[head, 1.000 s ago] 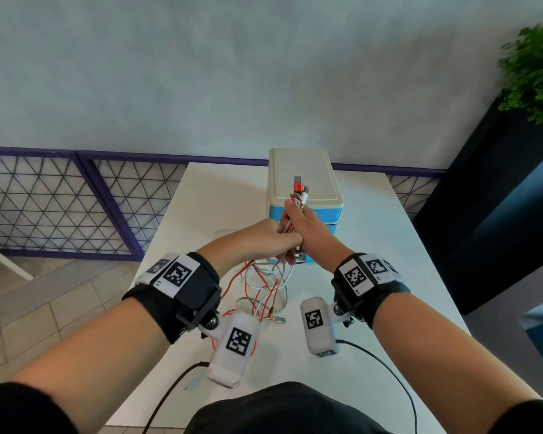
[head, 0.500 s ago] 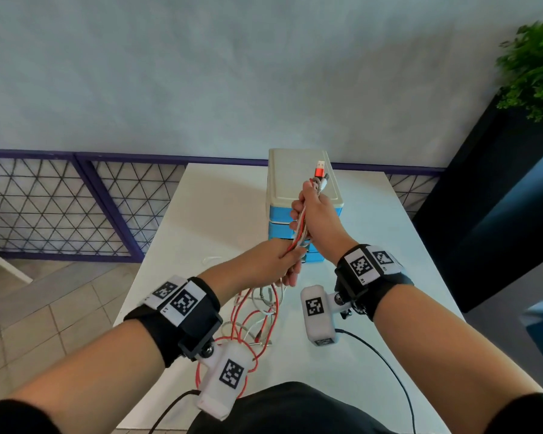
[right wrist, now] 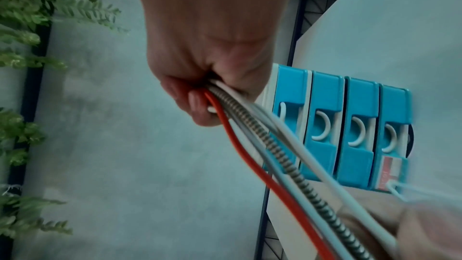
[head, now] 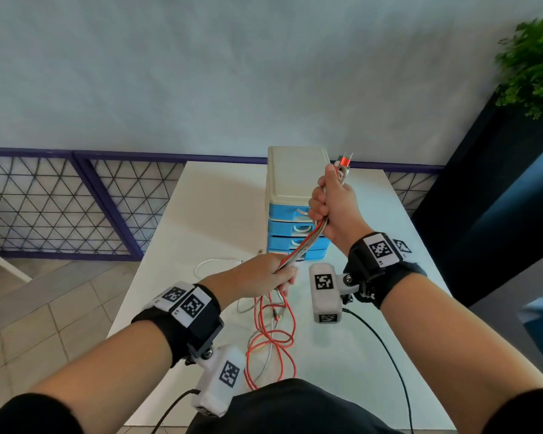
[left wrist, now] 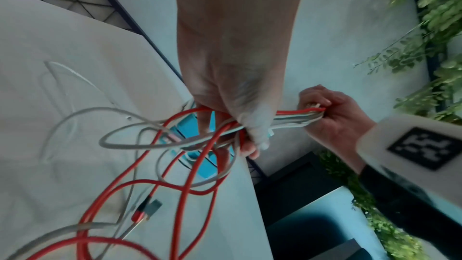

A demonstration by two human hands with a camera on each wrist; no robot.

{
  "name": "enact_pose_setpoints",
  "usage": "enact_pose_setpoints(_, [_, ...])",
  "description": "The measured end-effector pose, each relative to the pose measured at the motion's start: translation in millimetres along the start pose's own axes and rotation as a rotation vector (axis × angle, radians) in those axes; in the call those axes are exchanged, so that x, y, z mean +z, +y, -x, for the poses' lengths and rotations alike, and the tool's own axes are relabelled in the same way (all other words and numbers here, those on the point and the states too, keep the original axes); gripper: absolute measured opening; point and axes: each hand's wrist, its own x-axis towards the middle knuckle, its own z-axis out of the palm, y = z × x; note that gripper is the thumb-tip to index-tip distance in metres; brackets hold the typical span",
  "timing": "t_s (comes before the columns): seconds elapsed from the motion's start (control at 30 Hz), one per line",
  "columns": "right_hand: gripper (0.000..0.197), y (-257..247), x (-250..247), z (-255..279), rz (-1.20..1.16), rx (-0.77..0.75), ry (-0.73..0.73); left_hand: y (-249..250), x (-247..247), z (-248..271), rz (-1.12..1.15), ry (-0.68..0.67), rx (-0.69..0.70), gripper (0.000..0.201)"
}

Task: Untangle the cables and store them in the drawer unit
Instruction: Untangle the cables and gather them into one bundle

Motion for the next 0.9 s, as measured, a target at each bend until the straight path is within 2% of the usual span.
enact_pose_setpoints(0.2, [0.036, -11.7, 0.8, -1.2, 0.032, -0.055, 0.001, -10.4, -6.0, -2.7, -0.044, -0.033, -0.007, 0.017])
enact_pose_setpoints(0.3, [0.036, -15.9, 1.3, -1.5, 0.095, -0.1, 0.013, -27.7, -9.4, -2.8, 0.039, -0.034, -0.049, 0.005])
enact_pose_setpoints(0.4, [0.037, -15.9, 1.1, -1.0, 0.162, -0.156, 0.032, -34.7, -16.3, -2.2, 0.207, 0.055, -0.093, 0.018])
enact_pose_setpoints(0.47, [0.037, -16.1, 1.0, -1.7, 0.198, -0.196, 0.056, -36.0, -21.6, 0.8, 0.25, 0.153, -0.074, 0.026])
enact_pose_setpoints(0.6, [0.038, -18.4, -3.5, -5.1, 0.21, -0.226, 0.116, -40.9, -30.8, 5.1, 0.217, 0.359, -0.047, 0.026])
enact_pose_setpoints(0.8, [0.037, -21.2, 3.5, -4.7, 0.219, -0.258, 0.135, -37.8, -30.5, 7.8, -0.034, 0.406, -0.032, 0.019])
enact_pose_setpoints(0.9, [0.037, -27.8, 2.4, -5.5, 0.217, -0.272, 0.154, -44.5, -29.8, 8.8, -0.064, 0.4, -0.041, 0.02])
